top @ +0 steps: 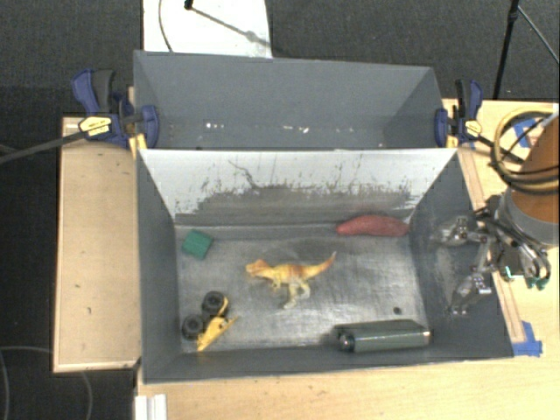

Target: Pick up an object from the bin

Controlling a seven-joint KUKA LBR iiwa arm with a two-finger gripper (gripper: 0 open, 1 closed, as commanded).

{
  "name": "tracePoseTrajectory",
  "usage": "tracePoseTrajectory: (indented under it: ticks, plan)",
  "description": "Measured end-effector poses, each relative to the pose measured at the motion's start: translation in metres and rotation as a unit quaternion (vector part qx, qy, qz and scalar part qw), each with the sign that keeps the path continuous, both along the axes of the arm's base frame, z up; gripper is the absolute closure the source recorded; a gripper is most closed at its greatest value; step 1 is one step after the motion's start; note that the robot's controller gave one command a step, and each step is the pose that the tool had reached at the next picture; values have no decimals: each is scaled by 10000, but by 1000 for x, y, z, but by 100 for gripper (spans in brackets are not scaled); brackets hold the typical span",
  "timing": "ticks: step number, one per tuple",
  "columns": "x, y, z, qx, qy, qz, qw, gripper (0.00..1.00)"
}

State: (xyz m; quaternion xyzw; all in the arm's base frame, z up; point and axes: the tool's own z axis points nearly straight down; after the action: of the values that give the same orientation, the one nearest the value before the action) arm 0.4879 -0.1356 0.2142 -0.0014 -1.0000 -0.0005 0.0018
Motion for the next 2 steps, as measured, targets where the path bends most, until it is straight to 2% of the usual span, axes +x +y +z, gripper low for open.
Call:
tracePoseTrajectory:
  ticks: [1,2]
  plan:
    - [2,0,3,-9,-34,21,10000,0]
    - [19,9,-45,-15,-74,-125,9999,0]
